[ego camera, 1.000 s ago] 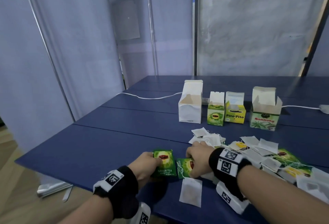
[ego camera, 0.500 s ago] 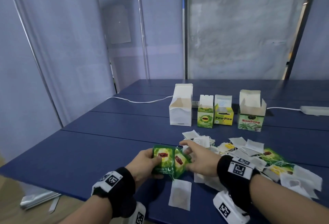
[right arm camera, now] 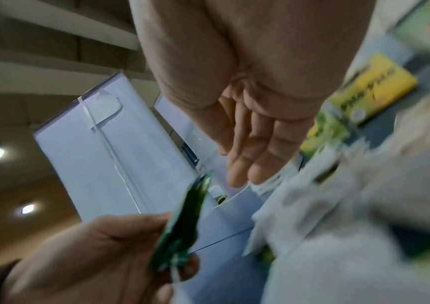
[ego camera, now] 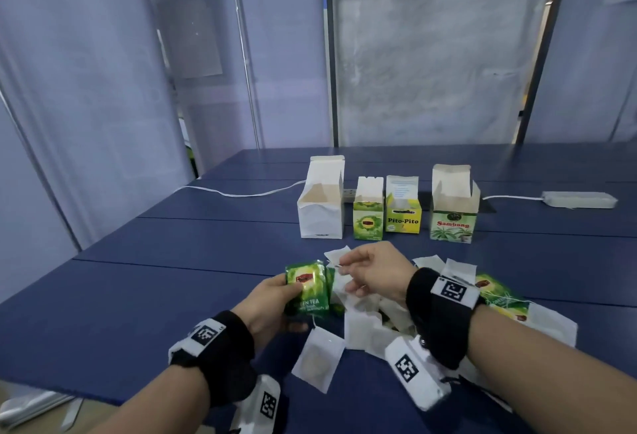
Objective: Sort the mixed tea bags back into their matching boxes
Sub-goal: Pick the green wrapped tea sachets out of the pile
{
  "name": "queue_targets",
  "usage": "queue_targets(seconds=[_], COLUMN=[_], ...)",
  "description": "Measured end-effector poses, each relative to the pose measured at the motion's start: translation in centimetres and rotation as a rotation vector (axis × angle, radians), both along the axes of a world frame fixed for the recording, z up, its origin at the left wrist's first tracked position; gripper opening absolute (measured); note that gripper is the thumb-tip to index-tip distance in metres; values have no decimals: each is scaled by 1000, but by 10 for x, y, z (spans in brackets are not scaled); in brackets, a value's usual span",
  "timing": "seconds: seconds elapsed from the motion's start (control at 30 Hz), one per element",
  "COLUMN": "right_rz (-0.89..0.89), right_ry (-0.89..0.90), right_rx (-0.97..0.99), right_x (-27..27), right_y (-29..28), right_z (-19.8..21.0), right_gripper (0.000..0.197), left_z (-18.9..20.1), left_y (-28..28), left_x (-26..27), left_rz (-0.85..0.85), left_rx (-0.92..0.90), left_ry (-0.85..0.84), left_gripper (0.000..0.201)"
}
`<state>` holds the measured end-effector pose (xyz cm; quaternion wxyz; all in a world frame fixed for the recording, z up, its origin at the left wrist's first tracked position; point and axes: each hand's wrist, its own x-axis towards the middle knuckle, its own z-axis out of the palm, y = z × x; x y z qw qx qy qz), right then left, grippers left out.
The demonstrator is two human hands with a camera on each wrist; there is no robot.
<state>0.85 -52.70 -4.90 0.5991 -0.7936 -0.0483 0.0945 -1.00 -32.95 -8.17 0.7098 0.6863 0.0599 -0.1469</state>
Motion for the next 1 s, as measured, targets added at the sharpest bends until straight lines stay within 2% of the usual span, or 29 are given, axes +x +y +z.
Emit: queue_targets(seconds=[0.1,0.2,0.27,0.37,0.5,0.57,0.63,0.77,0.83,0.87,1.0], right_rz=[86,278,384,427,380,372,328,187,241,295,477], right_ry=[-166,-133,-88,-92,-138,-199,-228,-213,-132,-118,-278], right_rx=[-393,-766,-936,-1064,-1129,-1090,-925,-485,-371,-396,-763], right_x=[-5,-21,-32,-38,-38,-36,-33,-17,-14,-14,-12], right_y=[-40,-75,-84,-91,-91,-84,-70,-32,-16,-10,3], right_z=[5,-2,-10,-19,-18,-18,-16,-10,-11,-13,-28], right_gripper=[12,20,30,34,39,45,45,34,37,37,21], left_z=[6,13,19,25,24,21,22,32,36,37,42], left_y=[3,7,7,2,-10,-16,-19,-20,-19,-18,-11], left_x=[8,15,18,18,18,19,21,27,30,31,37], left_rz=[90,150,147,126,108,71,43,16,22,29,123], left_rx=[-186,-304,-355,-373,-288,-211,-173,-226,-267,-287,-336], left_ry=[95,126,119,122,49,-17,-75,-146,-161,-166,-160], left_gripper=[26,27,28,25,18,21,24,23,23,22,19])
